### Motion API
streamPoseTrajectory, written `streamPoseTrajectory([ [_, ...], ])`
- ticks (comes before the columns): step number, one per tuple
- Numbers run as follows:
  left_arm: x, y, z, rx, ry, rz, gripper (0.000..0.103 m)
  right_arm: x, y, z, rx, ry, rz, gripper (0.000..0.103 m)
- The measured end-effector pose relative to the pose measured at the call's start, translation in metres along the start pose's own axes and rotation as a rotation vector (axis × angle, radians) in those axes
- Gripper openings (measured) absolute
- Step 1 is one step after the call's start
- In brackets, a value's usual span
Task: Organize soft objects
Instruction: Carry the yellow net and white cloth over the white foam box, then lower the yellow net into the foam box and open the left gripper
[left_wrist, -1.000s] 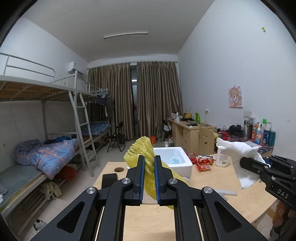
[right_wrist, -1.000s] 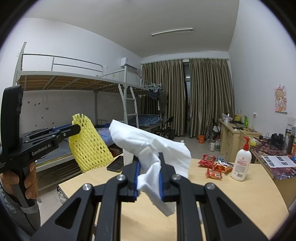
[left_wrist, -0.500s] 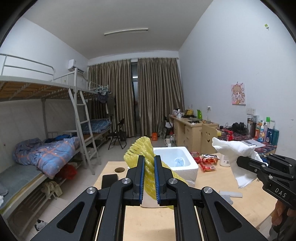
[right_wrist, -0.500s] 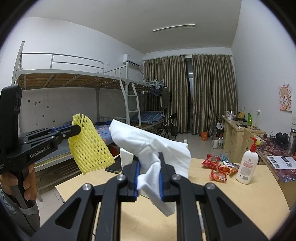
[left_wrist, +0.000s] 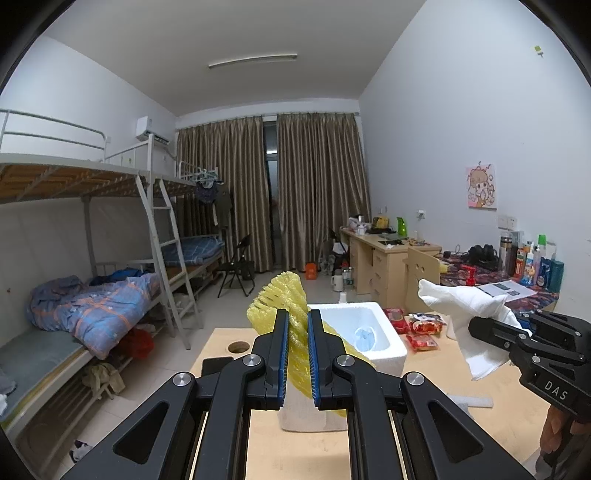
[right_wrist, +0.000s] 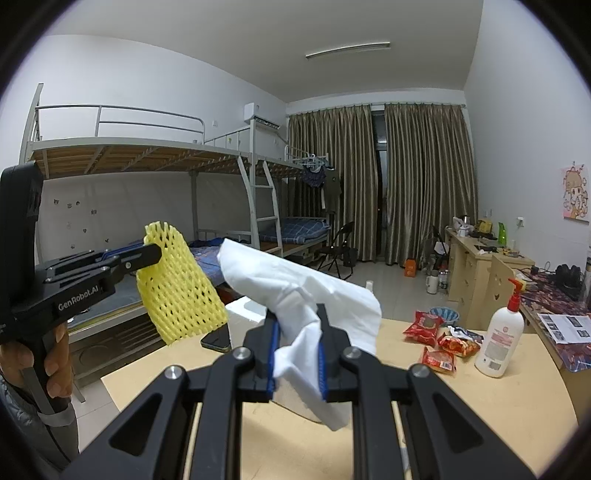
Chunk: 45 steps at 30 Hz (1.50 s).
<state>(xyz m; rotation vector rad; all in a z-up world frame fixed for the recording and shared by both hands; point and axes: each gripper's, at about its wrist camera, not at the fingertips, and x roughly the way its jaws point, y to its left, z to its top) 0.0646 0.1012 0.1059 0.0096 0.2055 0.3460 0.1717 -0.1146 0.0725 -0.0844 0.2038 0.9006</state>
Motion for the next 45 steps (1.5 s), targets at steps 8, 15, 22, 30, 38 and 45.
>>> streamPoseTrajectory([
  [8,0.02,0.003,0.009,-0.002,-0.004,0.001,0.01,0.008,-0.001,0.001,-0.002,0.002,0.003,0.02],
  [15,0.042,0.004,0.016,-0.005,0.004,-0.006,0.01,0.02,-0.003,0.004,0.001,0.011,0.0,0.02],
  [22,0.07,0.008,0.02,-0.012,0.03,-0.02,0.01,0.035,-0.007,0.006,0.004,0.025,0.0,0.02],
  [30,0.103,0.009,0.02,-0.021,0.051,-0.045,0.01,0.054,-0.012,0.012,0.012,0.049,-0.005,0.02],
  [38,0.139,0.008,0.015,-0.037,0.088,-0.076,0.01,0.068,-0.021,0.014,0.027,0.068,-0.013,0.02],
  [45,0.169,0.005,0.011,-0.041,0.13,-0.103,0.01,0.077,-0.024,0.013,0.035,0.084,-0.019,0.02],
])
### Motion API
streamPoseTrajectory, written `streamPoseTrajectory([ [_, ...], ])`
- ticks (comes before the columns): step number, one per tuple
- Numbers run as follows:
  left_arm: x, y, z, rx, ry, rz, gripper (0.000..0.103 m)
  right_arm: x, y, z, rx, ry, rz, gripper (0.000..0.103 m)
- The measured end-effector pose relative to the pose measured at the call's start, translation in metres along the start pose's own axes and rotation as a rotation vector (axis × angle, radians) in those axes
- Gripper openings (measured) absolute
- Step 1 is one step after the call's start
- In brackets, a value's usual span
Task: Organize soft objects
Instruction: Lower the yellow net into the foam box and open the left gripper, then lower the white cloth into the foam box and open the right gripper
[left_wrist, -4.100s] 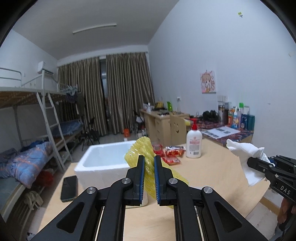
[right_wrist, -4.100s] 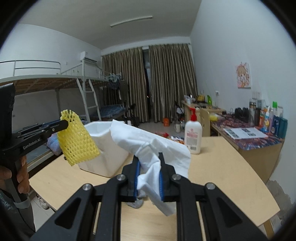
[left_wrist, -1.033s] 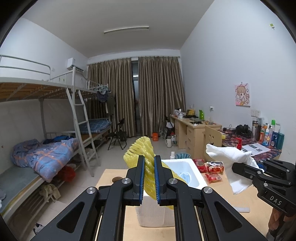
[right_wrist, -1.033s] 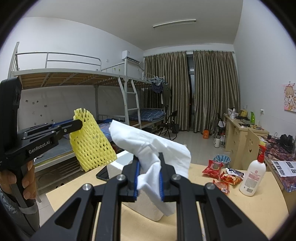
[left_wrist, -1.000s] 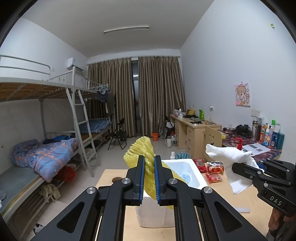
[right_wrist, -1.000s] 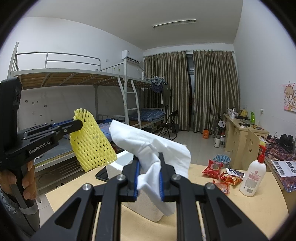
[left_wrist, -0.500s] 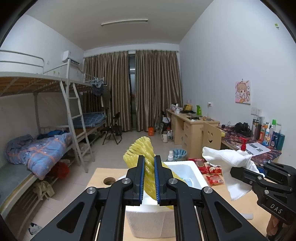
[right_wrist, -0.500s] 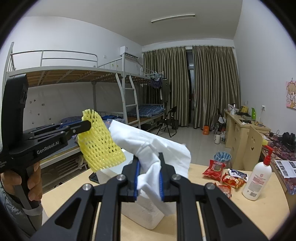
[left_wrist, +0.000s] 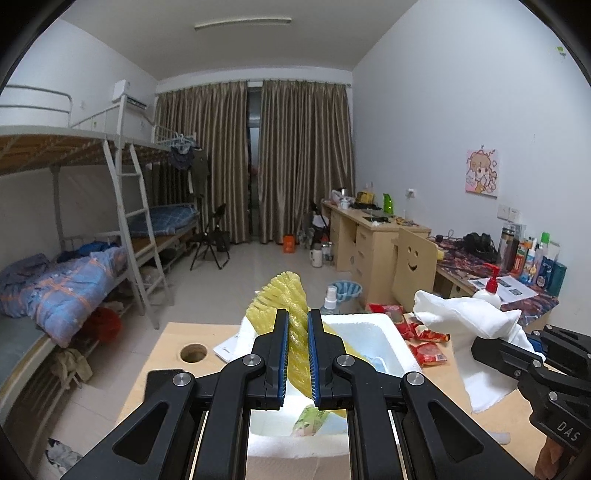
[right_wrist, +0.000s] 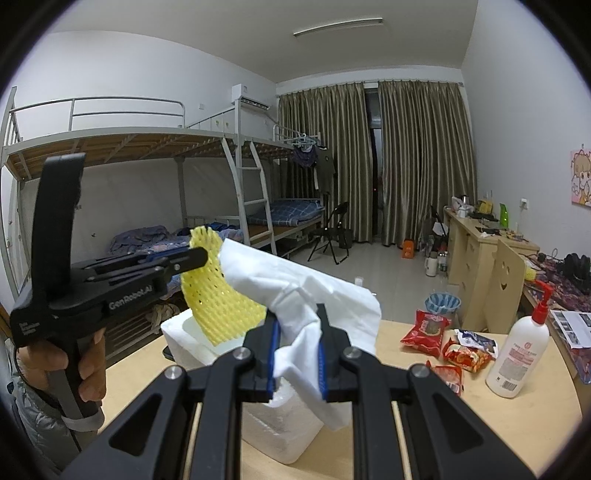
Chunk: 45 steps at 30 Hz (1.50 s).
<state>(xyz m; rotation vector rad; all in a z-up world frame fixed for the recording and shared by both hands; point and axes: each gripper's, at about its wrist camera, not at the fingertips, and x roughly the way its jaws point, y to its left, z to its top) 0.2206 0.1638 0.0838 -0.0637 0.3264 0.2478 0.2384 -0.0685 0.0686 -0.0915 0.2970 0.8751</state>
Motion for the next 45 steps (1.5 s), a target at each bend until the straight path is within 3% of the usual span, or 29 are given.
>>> streamPoseTrajectory([
  [7,0.017,-0.003,-0.003,0.0,0.014,-0.069,0.011,0.005,-0.002,0.003,0.011,0.01,-0.001,0.02],
  [10,0.026,0.0,-0.006,0.001,0.027,-0.079,0.015,0.006,-0.003,0.003,0.013,0.01,-0.005,0.02],
  [12,0.032,0.001,-0.008,0.002,0.045,-0.074,0.022,0.007,-0.003,0.003,0.015,0.011,-0.009,0.02],
  [14,0.034,0.004,-0.01,-0.011,0.048,-0.07,0.058,0.007,-0.003,0.003,0.015,0.012,-0.013,0.02],
  [15,0.033,0.005,-0.011,-0.015,0.044,-0.062,0.068,0.008,-0.003,0.003,0.015,0.013,-0.014,0.02],
  [16,0.032,0.008,-0.012,-0.016,0.03,-0.055,0.086,0.009,-0.003,0.003,0.015,0.014,-0.016,0.02],
  [17,0.029,0.01,-0.011,-0.022,0.013,-0.051,0.095,0.009,-0.002,0.003,0.015,0.013,-0.017,0.02],
  [20,0.024,0.015,-0.011,-0.042,-0.029,-0.017,0.097,0.01,-0.002,0.003,0.014,0.013,-0.021,0.02],
  [31,0.003,0.031,-0.021,-0.041,-0.057,0.066,0.099,0.009,0.005,0.007,-0.009,0.006,-0.018,0.02],
  [41,-0.026,0.053,-0.028,-0.064,-0.143,0.105,0.103,0.024,0.016,0.014,-0.026,0.0,-0.017,0.02],
  [45,-0.03,0.054,-0.032,-0.032,-0.16,0.136,0.103,0.03,0.023,0.017,-0.036,-0.002,-0.007,0.02],
])
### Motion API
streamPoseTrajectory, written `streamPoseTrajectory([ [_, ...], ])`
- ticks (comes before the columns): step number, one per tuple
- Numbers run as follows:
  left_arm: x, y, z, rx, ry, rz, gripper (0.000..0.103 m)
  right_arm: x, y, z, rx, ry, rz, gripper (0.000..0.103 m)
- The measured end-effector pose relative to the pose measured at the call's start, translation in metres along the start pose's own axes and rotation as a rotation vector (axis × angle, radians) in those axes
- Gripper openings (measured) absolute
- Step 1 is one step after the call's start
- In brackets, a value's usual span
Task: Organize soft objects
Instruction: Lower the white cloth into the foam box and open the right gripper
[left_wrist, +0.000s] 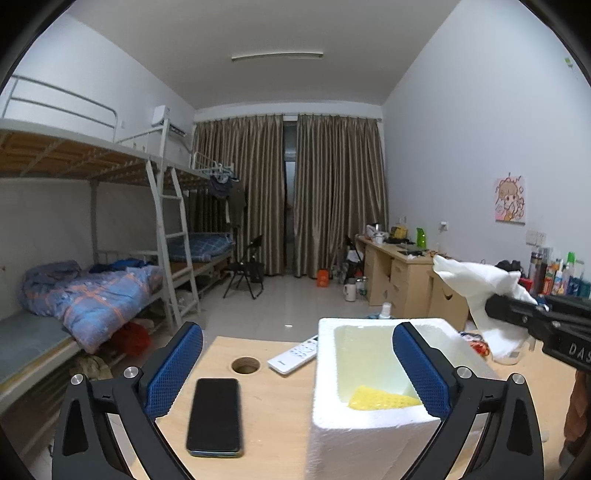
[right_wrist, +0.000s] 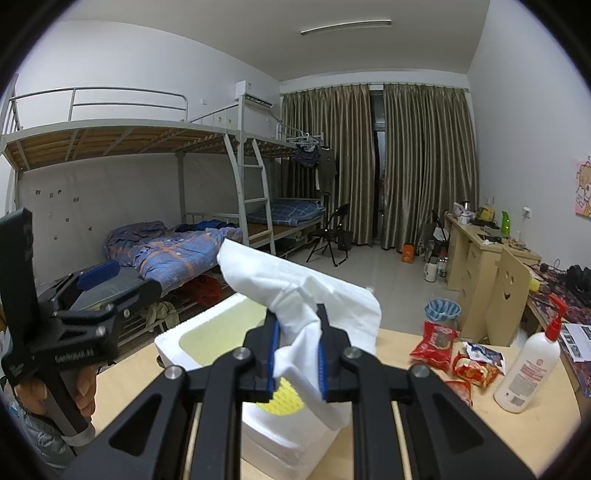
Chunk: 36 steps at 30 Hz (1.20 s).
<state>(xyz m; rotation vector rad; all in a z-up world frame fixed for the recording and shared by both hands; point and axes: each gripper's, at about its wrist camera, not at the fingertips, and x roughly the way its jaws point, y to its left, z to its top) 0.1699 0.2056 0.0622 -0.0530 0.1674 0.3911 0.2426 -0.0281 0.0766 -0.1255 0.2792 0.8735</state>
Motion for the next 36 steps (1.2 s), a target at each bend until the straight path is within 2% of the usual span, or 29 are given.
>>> streamPoseTrajectory([
  [7,-0.007,0.017,-0.005,-0.035,-0.011,-0.001,0.103,0.019,0.009,0.002,-0.004,0.024,0.018,0.02],
  [21,-0.005,0.018,-0.008,-0.035,0.012,0.003,0.103,0.04,0.01,-0.002,-0.014,0.051,0.027,0.021],
  [23,-0.005,0.018,-0.008,-0.033,0.013,0.003,0.103,0.044,0.011,-0.003,-0.025,0.056,0.025,0.027],
  [25,-0.005,0.017,-0.007,-0.031,0.013,0.0,0.103,0.046,0.014,-0.004,-0.033,0.06,0.024,0.046],
  [26,-0.005,0.018,-0.007,-0.031,0.009,-0.003,0.103,0.047,0.014,-0.004,-0.033,0.059,0.027,0.051],
  [28,-0.006,0.018,-0.007,-0.031,0.009,-0.004,0.103,0.046,0.014,-0.005,-0.028,0.056,0.027,0.072],
  [36,-0.004,0.023,-0.006,-0.049,0.024,-0.01,0.103,0.043,0.009,-0.004,-0.006,0.045,0.016,0.084],
])
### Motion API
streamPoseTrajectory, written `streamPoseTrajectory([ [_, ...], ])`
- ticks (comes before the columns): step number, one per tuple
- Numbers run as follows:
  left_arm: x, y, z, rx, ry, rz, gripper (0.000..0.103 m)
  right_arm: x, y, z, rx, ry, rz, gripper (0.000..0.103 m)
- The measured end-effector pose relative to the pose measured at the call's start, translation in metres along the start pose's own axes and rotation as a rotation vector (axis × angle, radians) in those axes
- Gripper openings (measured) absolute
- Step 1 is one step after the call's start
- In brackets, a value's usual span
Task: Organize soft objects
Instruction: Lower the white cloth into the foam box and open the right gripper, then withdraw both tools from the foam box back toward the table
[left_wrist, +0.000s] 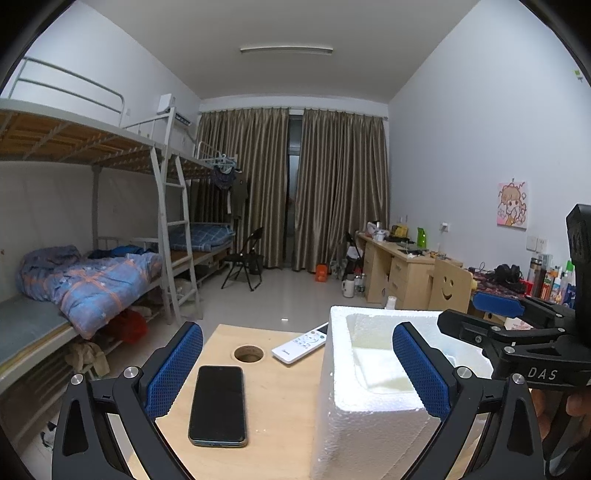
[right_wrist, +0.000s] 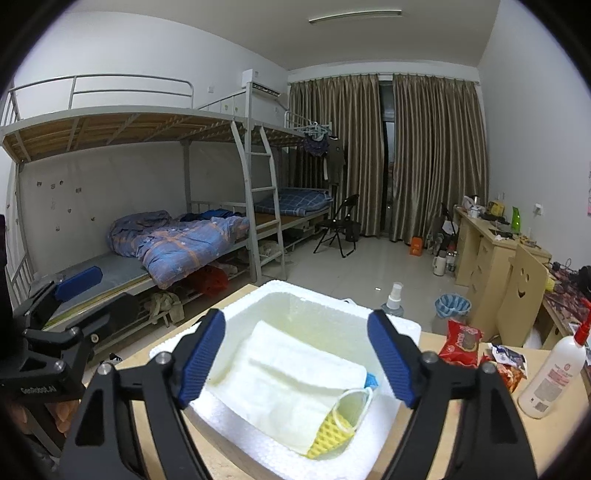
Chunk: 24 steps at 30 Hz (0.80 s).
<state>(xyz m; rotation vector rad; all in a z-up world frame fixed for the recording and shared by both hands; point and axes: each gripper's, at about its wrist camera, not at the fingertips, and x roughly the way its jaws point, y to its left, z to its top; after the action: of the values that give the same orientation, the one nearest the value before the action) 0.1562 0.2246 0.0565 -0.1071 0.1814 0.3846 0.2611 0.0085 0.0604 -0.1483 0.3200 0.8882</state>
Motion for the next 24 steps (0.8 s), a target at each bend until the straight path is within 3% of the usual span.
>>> streamPoseTrajectory([
  [7,0.003,0.001,0.003,-0.01,0.011,-0.004,0.103,-0.003,-0.001,-0.002,0.026,0.032,-0.001,0.093],
  [12,-0.001,0.005,0.008,-0.023,0.011,-0.003,0.103,-0.001,0.001,-0.004,0.024,0.101,-0.011,0.095],
  [24,-0.01,0.0,0.012,-0.018,0.011,0.012,0.103,-0.027,-0.001,-0.009,0.029,0.081,-0.018,0.095],
])
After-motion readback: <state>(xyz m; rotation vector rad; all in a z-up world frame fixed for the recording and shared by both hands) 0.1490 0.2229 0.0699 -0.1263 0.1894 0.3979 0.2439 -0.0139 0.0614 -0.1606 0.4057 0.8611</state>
